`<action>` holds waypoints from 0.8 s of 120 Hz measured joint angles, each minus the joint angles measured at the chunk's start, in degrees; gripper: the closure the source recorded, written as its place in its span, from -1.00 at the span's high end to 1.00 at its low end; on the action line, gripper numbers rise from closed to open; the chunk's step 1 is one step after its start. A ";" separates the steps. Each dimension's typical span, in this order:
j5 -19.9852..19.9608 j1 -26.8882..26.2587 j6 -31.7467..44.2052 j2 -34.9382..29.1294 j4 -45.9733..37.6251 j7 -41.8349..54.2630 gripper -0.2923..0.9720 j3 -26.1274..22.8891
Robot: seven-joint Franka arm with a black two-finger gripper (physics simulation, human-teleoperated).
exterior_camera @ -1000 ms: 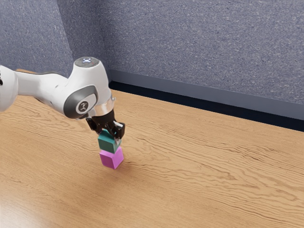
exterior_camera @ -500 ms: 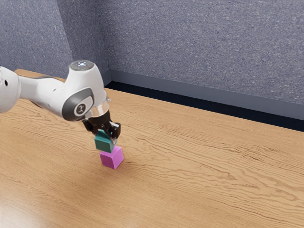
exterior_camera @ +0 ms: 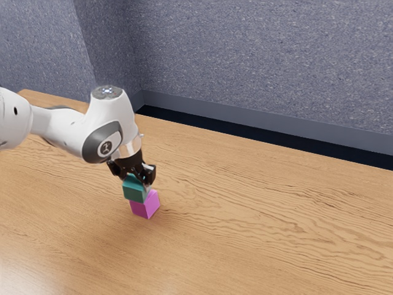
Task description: Pick up the blue block with one arm, and put the blue block on the pink block with one arm
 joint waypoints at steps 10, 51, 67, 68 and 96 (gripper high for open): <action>-0.36 0.02 0.59 0.02 0.07 0.00 -0.10 0.00; -0.70 0.03 3.48 -0.19 -0.22 0.01 -0.12 -0.07; -0.72 0.03 4.06 -0.22 -0.43 0.02 -0.14 -0.12; -0.72 0.03 4.09 -0.22 -0.46 0.02 -0.14 -0.12; -0.79 0.07 5.76 -0.27 -1.93 0.02 -0.15 -0.14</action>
